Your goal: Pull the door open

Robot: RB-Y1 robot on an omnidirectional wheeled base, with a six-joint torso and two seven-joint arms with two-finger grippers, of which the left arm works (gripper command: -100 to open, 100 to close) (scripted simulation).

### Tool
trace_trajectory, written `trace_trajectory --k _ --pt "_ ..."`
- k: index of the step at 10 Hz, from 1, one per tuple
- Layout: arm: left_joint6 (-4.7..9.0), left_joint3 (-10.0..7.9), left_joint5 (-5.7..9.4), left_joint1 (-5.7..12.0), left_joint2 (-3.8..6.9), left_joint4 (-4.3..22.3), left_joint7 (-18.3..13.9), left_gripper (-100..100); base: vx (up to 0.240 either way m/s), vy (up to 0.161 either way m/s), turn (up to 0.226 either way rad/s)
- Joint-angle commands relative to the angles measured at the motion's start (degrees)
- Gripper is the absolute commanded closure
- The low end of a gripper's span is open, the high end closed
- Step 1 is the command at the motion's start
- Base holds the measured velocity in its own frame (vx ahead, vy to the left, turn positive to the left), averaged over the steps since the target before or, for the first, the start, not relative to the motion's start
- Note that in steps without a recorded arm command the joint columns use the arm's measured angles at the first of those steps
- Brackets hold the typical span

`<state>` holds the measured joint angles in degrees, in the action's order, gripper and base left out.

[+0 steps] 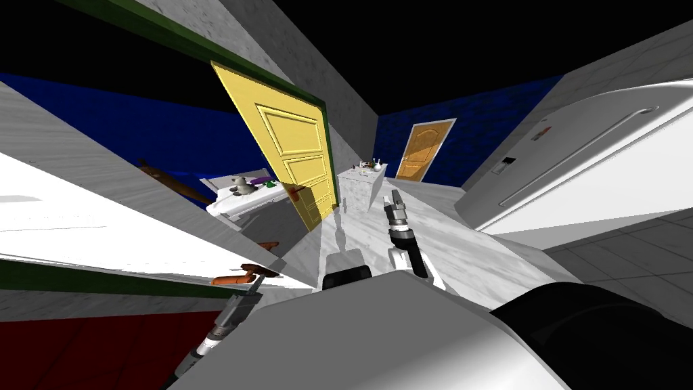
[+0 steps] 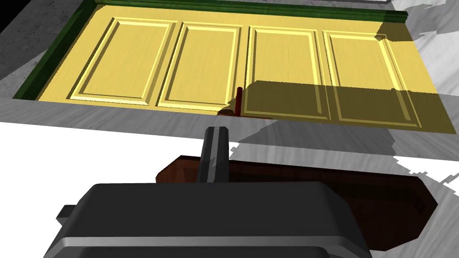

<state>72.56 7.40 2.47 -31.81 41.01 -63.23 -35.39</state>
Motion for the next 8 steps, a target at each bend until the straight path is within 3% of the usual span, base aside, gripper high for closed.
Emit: trace_trajectory --k 1,5,8 --pt "1.3 -1.04 0.62 -0.24 0.2 2.6 -1.0 -100 -0.018 -0.027 -0.048" --pt "4.89 -3.94 2.33 -0.92 0.78 9.7 -3.7 -100 -0.085 0.009 -0.079" --pt "5.7 -4.59 2.71 -1.08 0.91 11.3 -4.3 -100 -0.049 -0.005 -0.001"
